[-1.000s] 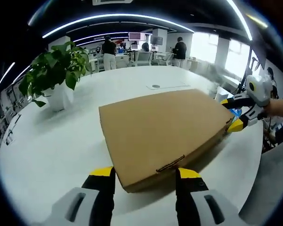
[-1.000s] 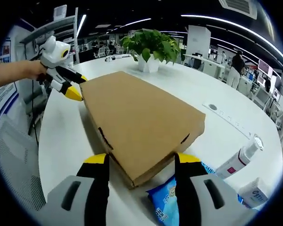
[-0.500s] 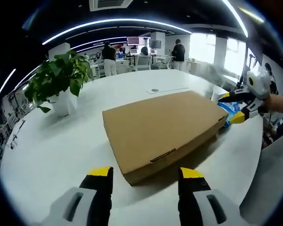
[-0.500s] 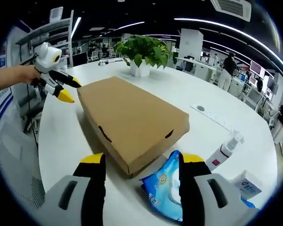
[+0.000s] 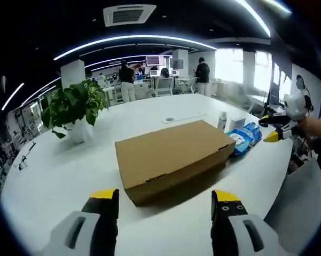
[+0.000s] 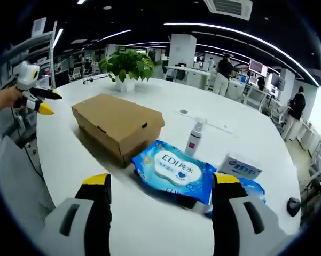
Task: Operate the shoe box by opening the lid, removing the specified soft item, and placing it in the target area until the item is outside and the box remains undamaged.
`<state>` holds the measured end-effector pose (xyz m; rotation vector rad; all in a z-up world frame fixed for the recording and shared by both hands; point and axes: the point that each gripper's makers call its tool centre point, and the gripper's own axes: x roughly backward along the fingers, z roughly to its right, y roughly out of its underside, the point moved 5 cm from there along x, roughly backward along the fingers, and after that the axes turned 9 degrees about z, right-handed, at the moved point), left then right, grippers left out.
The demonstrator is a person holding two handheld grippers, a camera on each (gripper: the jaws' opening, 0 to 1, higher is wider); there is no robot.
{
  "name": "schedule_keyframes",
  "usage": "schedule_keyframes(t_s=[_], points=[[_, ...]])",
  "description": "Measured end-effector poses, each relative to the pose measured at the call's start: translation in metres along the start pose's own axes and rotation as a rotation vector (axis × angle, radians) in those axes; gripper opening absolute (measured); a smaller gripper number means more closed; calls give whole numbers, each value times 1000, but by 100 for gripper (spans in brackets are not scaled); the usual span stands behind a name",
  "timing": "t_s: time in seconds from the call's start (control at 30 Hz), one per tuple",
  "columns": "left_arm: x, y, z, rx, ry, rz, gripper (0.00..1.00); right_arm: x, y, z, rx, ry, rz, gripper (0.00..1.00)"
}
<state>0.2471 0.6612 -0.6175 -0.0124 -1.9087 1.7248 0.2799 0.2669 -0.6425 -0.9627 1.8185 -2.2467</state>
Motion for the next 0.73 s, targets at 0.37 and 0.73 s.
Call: schedule_keyframes(t_s=[0.37,0.73], points=[[33,7,38,-18,-7,57,92,59,18,7,-52,85,8,87],[49,16,46,72,-34,94,100,80,36,-12,-32,99,-16,96]])
